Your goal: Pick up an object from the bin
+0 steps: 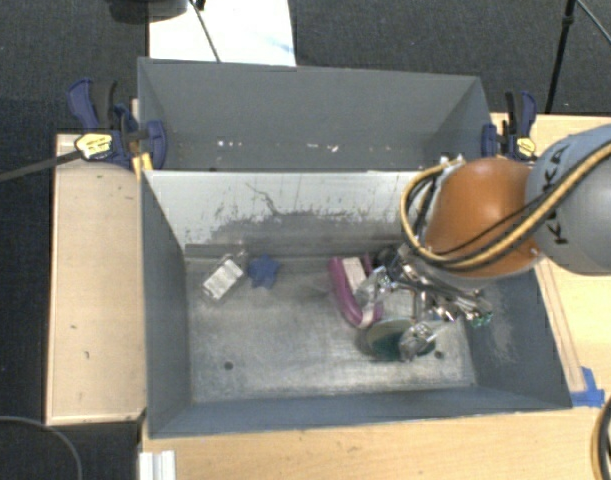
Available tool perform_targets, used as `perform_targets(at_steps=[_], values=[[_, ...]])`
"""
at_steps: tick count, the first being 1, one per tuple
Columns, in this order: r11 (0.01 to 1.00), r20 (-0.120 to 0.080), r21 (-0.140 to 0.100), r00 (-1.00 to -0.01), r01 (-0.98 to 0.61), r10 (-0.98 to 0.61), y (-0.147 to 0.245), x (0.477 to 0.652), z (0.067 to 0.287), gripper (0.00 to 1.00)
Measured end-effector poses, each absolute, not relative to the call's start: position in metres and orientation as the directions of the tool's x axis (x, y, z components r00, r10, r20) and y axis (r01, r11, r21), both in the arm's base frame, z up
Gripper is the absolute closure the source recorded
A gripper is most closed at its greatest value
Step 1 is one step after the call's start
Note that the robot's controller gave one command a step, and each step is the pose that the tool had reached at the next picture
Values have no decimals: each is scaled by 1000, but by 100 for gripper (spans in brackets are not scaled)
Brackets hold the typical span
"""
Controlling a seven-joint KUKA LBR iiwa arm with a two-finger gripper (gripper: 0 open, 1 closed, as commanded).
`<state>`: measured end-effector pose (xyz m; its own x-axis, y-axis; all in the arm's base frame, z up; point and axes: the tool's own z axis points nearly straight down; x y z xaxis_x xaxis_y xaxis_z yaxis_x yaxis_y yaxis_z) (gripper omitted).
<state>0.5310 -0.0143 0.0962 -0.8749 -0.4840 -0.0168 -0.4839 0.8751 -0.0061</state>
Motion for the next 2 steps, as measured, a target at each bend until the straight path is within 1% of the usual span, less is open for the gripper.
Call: perform_targets(at_steps=[1, 2], values=[[877, -10, -3, -877, -480, -480, -15, 530, 95, 100], [889, -9, -5, -889, -458, -458, -27, 529, 220, 100]])
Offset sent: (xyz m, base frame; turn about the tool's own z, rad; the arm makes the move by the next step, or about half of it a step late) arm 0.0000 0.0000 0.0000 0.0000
